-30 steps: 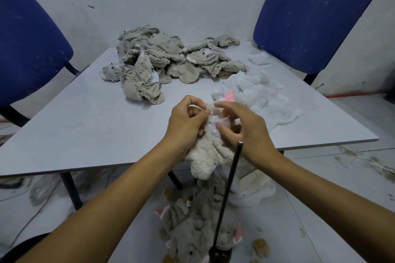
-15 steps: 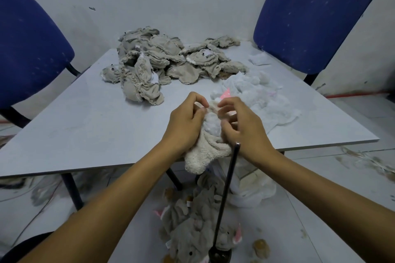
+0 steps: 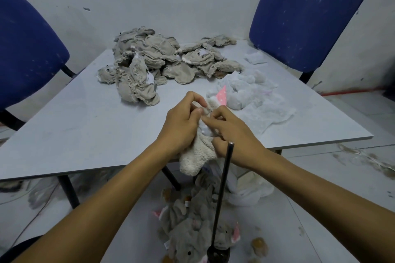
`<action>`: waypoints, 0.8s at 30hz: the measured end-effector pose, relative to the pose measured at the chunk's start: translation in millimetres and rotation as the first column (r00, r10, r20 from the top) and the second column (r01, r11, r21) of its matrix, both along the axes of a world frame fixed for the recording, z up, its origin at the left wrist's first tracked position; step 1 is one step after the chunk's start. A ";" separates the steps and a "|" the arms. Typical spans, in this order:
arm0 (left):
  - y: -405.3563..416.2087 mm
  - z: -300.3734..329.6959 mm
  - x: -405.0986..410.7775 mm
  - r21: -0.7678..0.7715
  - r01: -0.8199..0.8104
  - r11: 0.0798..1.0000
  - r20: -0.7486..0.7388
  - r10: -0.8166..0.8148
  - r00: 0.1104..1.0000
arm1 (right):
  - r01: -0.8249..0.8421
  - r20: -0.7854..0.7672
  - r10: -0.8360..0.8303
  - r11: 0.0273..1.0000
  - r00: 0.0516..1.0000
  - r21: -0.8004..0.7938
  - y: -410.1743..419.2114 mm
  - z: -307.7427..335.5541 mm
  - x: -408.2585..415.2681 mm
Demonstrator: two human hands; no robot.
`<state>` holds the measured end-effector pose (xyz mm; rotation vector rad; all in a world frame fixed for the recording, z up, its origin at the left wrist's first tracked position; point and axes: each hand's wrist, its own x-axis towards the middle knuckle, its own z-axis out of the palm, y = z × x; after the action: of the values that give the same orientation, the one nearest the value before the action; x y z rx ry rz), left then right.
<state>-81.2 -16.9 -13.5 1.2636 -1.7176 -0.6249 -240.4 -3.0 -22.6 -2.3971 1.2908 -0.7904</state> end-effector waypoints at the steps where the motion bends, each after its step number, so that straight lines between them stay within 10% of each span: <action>1: -1.2 0.1 1.9 -0.002 -0.016 1.000 -0.011 0.016 1.000 | -0.004 0.068 0.002 1.000 0.998 0.017 1.7 1.1 -1.3; 12: -9.4 0.1 -3.4 0.001 -0.026 1.000 -0.150 0.026 0.988 | 0.092 0.338 -0.127 0.989 0.933 0.116 0.5 0.1 -3.8; 24: -5.1 1.5 5.7 0.061 -0.018 0.998 -0.099 0.025 0.995 | -0.010 -0.069 0.018 0.994 0.997 0.113 -6.3 -4.9 3.5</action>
<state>-75.5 -22.0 -12.0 1.2701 -1.6122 -0.7200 -236.9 -9.3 -27.5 -2.3610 1.3075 -0.6174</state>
